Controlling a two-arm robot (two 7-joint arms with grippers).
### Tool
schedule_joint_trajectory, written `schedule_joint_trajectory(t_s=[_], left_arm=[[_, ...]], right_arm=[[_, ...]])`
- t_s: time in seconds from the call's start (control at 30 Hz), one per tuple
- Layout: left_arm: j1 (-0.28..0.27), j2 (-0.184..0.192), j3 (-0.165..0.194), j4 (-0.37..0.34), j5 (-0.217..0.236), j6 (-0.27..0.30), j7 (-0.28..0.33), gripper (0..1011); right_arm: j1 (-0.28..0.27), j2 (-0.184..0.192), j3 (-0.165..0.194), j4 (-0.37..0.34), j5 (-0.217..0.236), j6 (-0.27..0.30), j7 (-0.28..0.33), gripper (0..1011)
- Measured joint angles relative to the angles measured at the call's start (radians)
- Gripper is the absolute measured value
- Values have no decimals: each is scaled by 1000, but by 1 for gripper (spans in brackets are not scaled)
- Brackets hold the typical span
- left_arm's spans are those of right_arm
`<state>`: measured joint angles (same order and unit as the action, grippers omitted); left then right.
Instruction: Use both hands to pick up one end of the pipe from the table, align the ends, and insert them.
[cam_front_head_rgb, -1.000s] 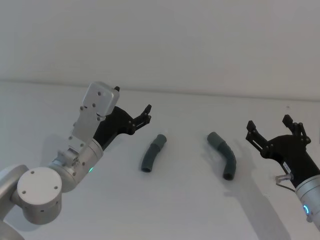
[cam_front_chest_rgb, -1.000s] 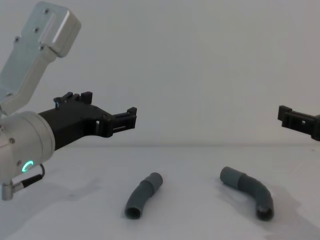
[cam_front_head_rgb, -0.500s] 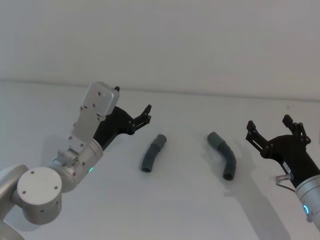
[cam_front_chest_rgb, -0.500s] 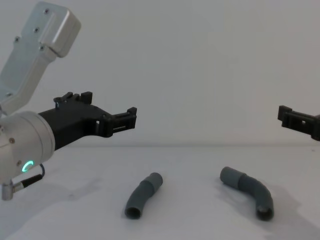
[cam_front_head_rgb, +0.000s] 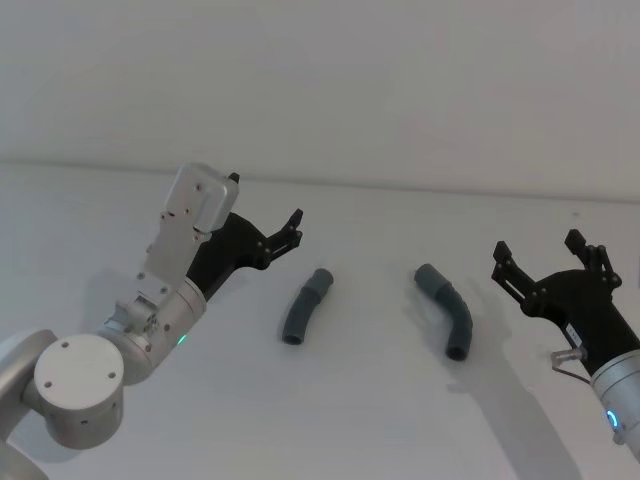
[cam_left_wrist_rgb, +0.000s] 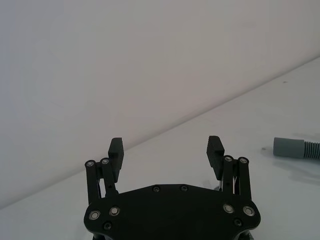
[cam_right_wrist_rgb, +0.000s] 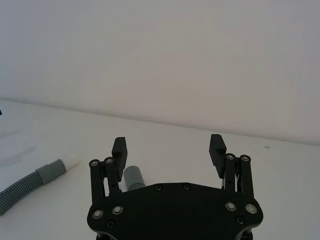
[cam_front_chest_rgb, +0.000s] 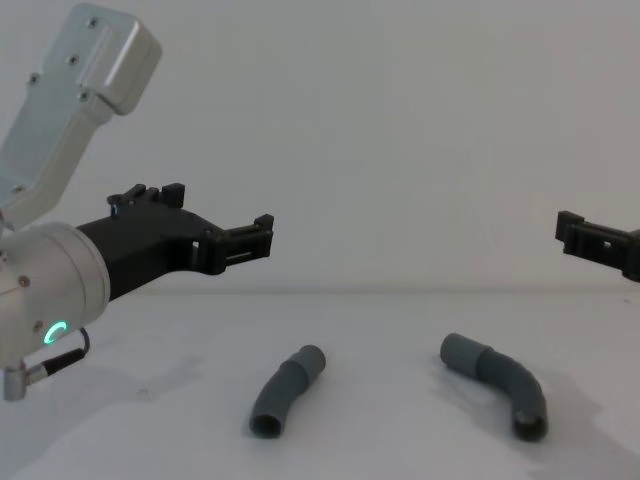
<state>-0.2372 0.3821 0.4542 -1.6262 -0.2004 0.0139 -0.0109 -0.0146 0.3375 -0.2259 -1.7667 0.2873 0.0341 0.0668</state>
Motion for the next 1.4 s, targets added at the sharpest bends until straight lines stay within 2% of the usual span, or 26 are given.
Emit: schedule_joint_trajectory(t_s=[1.4], left_arm=[[0, 0, 0, 0, 0, 0, 0, 1001]], right_arm=[[0, 0, 0, 0, 0, 0, 0, 1003]])
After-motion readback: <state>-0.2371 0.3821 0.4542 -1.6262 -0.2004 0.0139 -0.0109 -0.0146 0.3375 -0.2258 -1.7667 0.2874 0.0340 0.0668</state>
